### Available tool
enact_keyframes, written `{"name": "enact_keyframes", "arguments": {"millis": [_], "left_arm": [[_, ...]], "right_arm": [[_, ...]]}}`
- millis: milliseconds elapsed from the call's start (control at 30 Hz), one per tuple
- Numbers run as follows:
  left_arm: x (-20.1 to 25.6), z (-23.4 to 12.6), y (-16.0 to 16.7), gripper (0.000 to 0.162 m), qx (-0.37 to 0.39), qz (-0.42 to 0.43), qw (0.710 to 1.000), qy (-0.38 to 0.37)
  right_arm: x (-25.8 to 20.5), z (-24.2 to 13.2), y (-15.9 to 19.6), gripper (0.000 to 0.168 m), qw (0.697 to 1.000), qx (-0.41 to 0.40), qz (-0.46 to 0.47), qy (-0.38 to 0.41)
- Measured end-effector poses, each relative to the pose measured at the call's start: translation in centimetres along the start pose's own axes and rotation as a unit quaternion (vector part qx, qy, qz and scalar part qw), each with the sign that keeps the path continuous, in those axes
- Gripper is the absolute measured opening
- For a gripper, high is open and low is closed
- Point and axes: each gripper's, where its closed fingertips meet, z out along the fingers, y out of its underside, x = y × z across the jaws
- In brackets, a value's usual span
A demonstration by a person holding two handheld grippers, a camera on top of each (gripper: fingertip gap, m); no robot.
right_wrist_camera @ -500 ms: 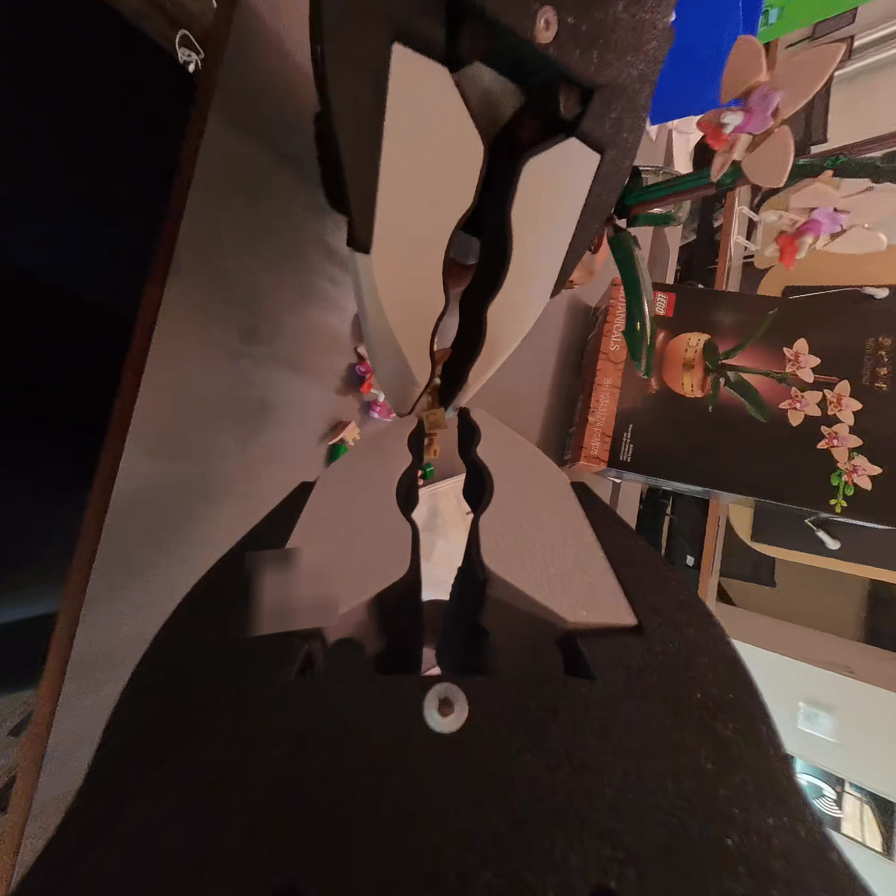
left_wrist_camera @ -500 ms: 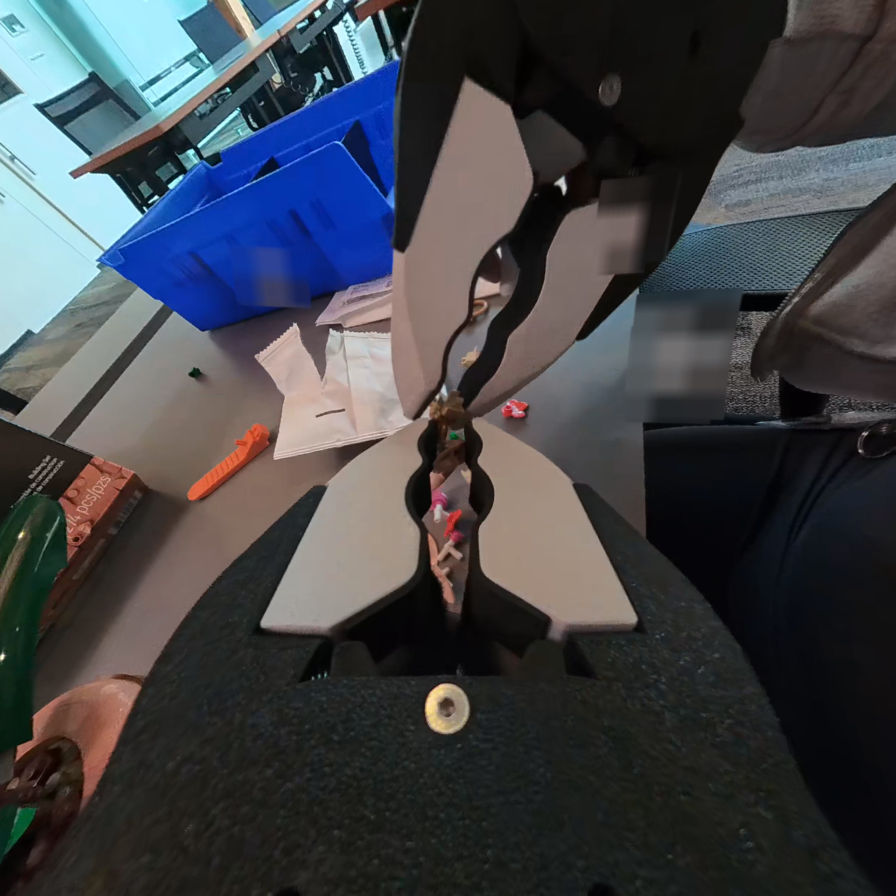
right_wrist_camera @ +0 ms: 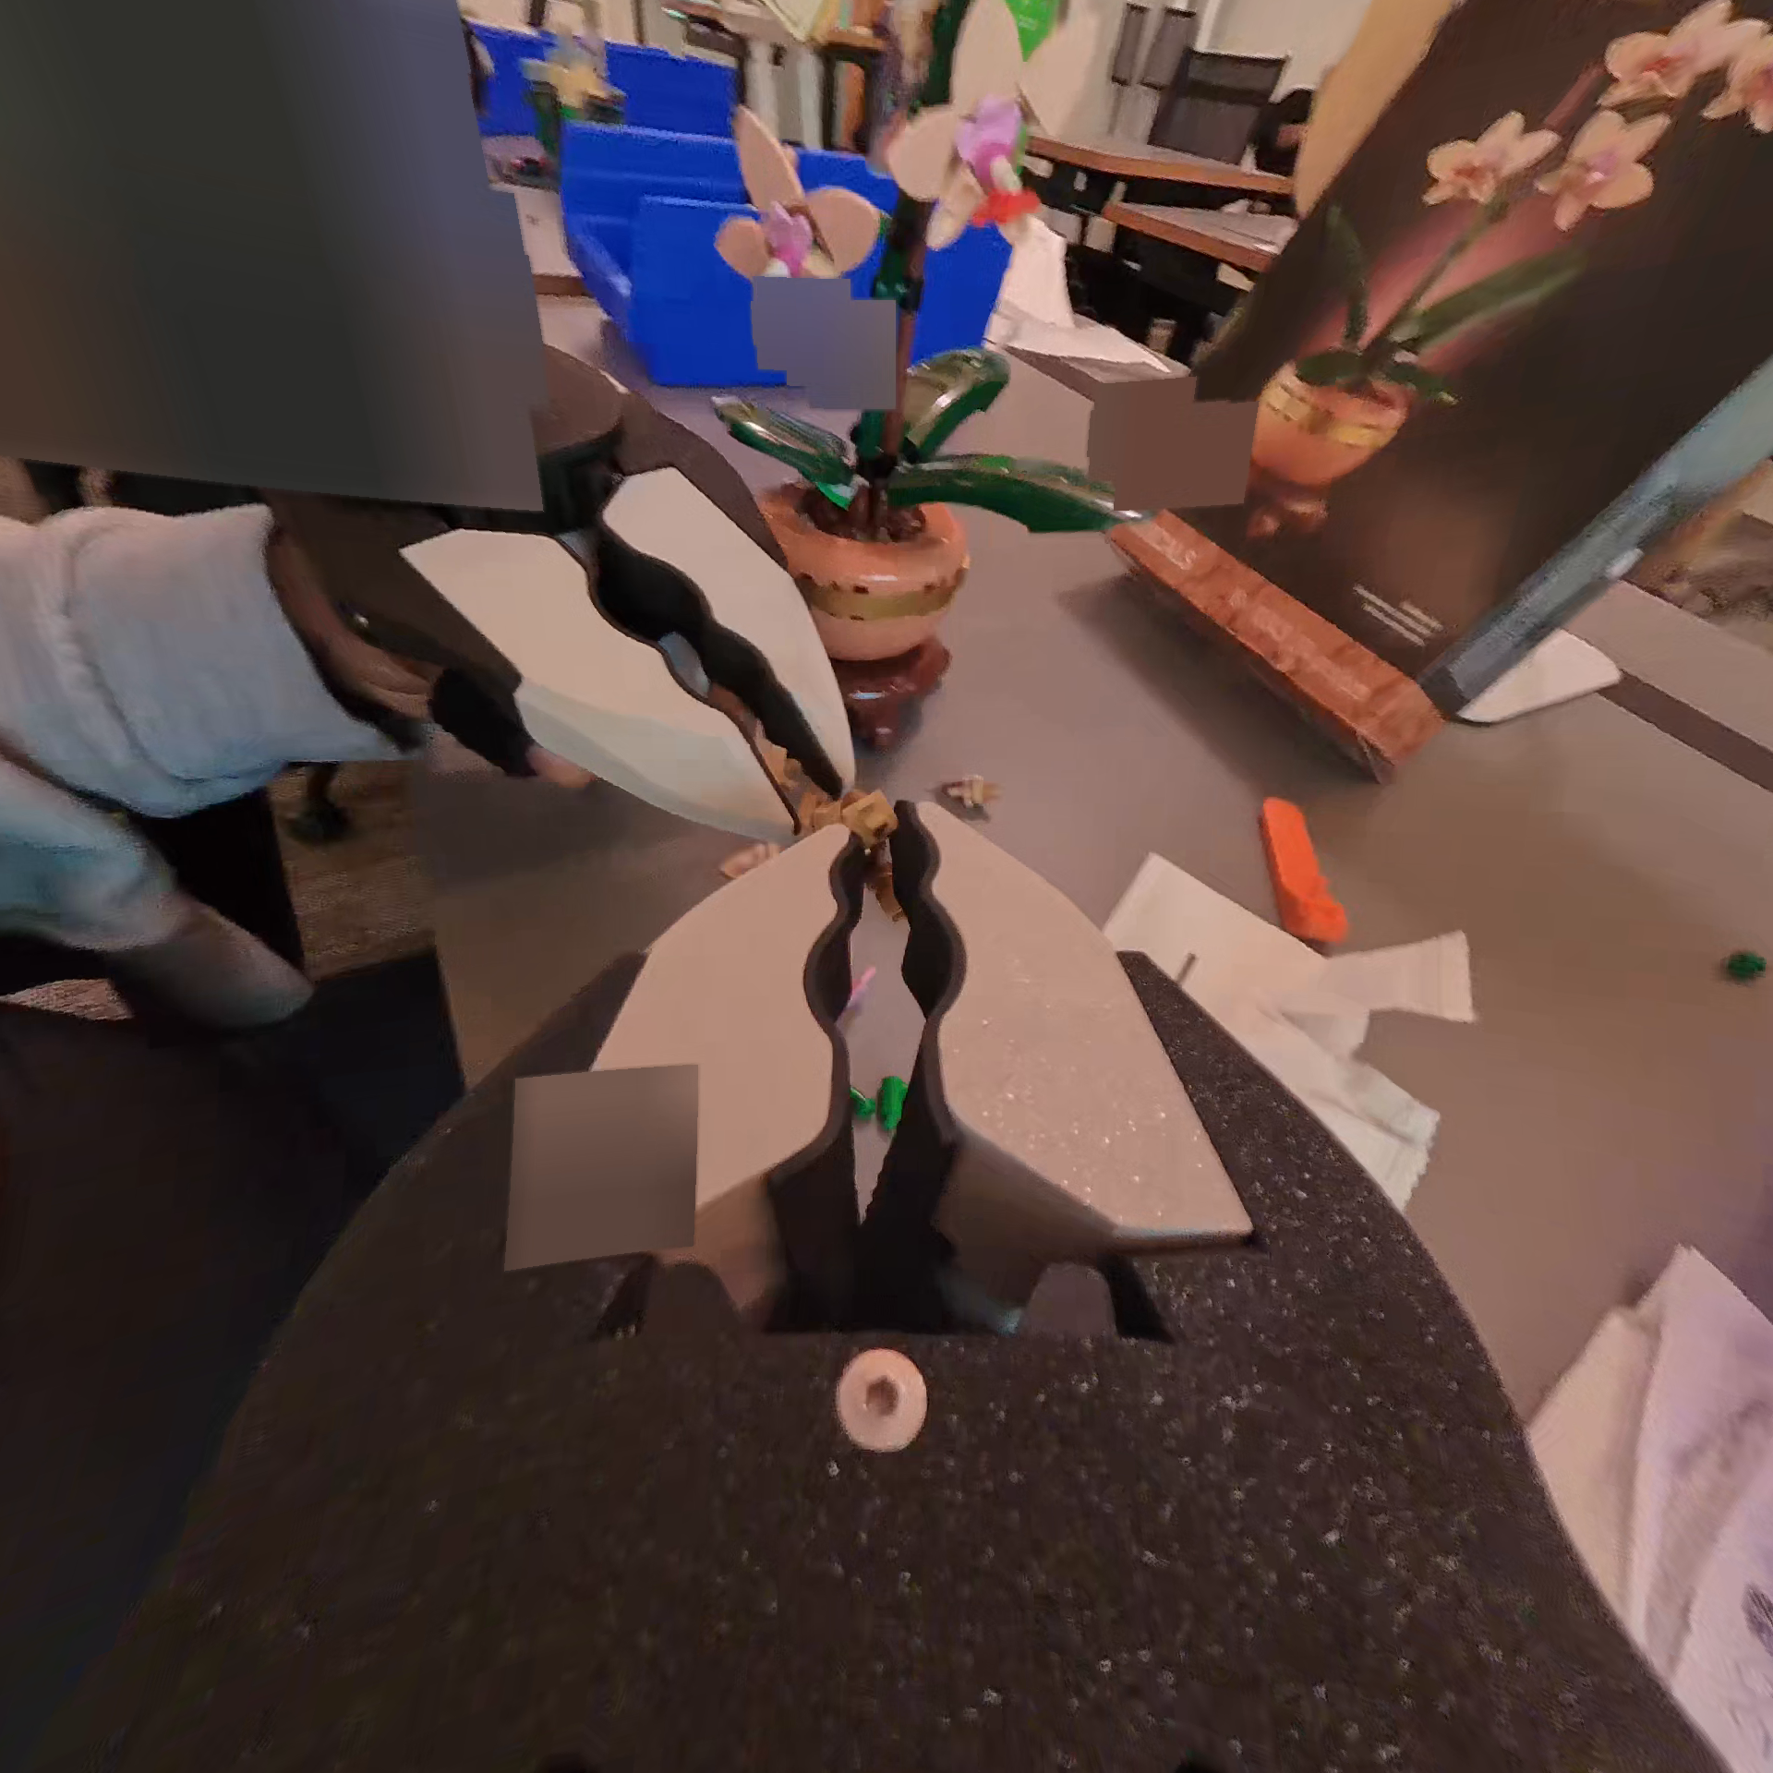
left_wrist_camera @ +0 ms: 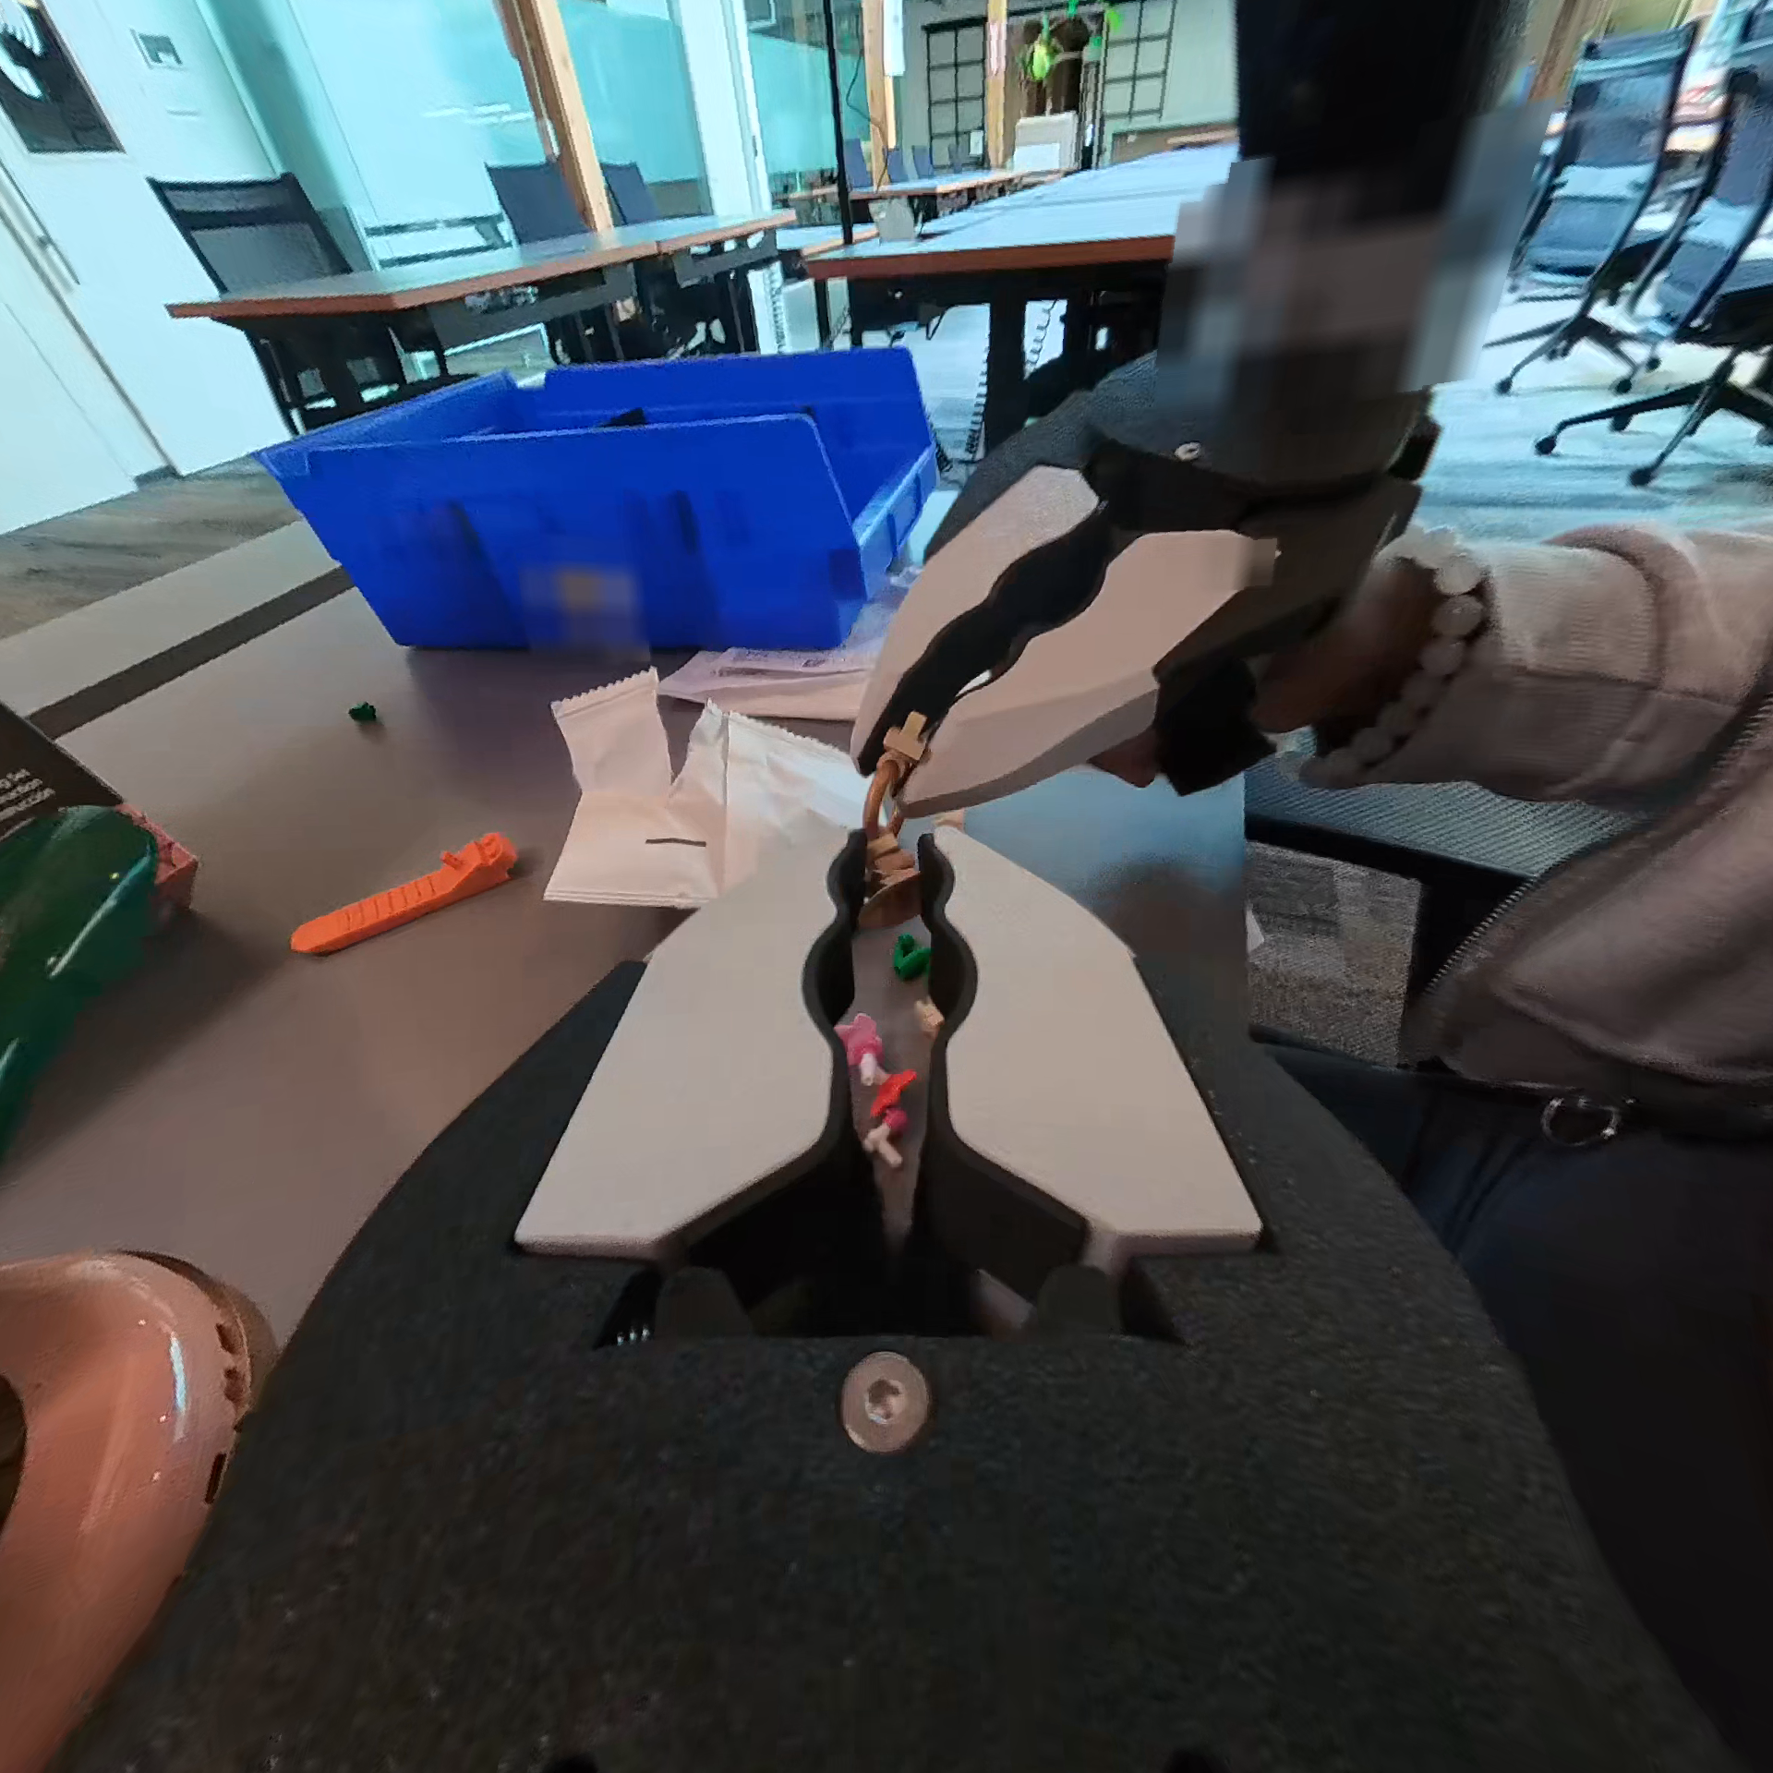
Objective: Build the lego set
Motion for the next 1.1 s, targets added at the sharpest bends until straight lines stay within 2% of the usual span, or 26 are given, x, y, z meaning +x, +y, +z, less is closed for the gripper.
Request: {"name": "enact_keyframes", "arguments": {"millis": [133,267,300,333,500,667,733,867,1033,1100], "left_arm": [[-1.4,0.1,1.5,0.010,-0.061,0.055,0.995,-0.057],[-1.0,0.9,2.6,0.011,-0.085,0.081,0.991,-0.056],[-1.1,1.0,2.8,0.023,-0.094,0.082,0.990,-0.060],[-1.3,1.1,2.8,0.027,-0.095,0.086,0.990,-0.066],[-1.4,1.0,2.1,0.029,-0.066,0.098,0.990,-0.072],[-0.4,1.1,1.5,0.025,-0.047,0.129,0.989,-0.050],[-0.1,1.1,1.2,0.013,-0.040,0.134,0.989,-0.046],[-0.2,0.9,1.6,0.010,-0.064,0.112,0.991,-0.043],[-2.3,0.8,3.2,0.008,-0.128,0.086,0.982,-0.110],[-2.9,0.7,3.4,0.005,-0.131,0.067,0.981,-0.128]], "right_arm": [[1.4,-1.1,0.4,0.005,0.998,0.013,0.051,0.023],[1.6,-1.6,0.8,0.005,0.997,0.005,0.075,0.019],[1.7,-1.6,0.9,0.005,0.997,0.006,0.079,0.022],[1.7,-1.6,0.9,0.005,0.996,0.008,0.084,0.023],[1.6,-1.4,1.1,0.005,0.997,0.000,0.066,0.029],[0.4,-0.7,0.8,0.005,1.000,-0.012,-0.001,0.007],[0.3,-0.4,1.0,0.005,0.999,-0.029,-0.028,0.011],[0.2,0.0,1.1,0.005,0.998,-0.031,-0.042,0.019],[1.1,1.8,2.2,0.005,0.994,-0.037,-0.037,0.091],[1.6,2.3,2.2,0.005,0.989,-0.044,-0.054,0.129]]}}
